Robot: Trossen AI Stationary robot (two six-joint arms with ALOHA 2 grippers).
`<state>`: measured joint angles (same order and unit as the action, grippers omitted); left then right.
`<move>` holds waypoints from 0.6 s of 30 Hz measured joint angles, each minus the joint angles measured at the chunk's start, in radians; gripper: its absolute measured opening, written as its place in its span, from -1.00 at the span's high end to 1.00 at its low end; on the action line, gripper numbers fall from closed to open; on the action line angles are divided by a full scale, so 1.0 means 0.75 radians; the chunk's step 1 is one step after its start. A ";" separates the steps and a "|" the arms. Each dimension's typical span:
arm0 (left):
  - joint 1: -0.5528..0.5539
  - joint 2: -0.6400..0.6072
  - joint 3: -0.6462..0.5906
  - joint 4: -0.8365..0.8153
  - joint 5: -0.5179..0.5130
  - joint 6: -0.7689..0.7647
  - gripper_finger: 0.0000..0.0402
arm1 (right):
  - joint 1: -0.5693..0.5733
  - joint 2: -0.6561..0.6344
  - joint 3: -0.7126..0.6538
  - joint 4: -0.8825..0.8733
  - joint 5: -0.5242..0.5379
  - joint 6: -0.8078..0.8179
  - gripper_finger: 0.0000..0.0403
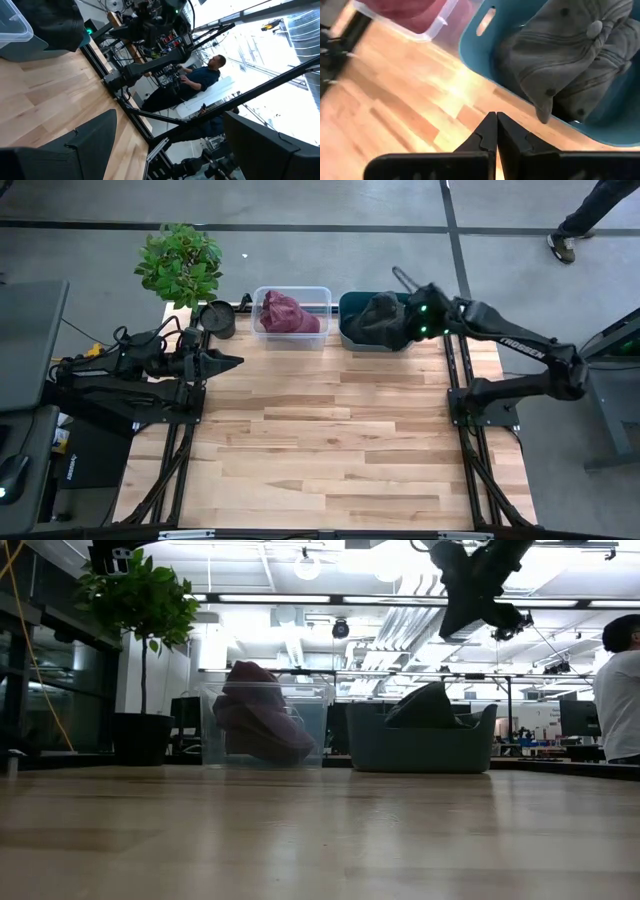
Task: Pick & Place hat
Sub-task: Put the black cap into the blue bin
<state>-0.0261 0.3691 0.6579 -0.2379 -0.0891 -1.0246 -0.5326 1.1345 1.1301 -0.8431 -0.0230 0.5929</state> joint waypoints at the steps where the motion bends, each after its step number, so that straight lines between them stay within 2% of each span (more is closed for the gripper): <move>1: 0.000 0.000 0.000 0.000 0.000 0.004 -0.69 | 0.035 0.012 0.000 0.000 0.044 0.028 0.99; 4: -0.001 0.000 0.000 0.000 -0.001 0.011 -0.69 | 0.119 0.056 0.000 -0.001 0.159 0.143 0.99; 10: -0.001 0.000 0.000 0.001 -0.001 0.025 -0.69 | 0.239 0.206 0.000 -0.048 0.241 0.300 1.00; 18: -0.001 -0.001 0.000 0.001 0.001 0.028 -0.69 | 0.250 0.376 -0.002 -0.094 0.344 0.386 1.00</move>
<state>-0.0265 0.3687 0.6579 -0.2375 -0.0883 -1.0039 -0.3452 1.4163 1.1290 -0.9137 0.2350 0.8824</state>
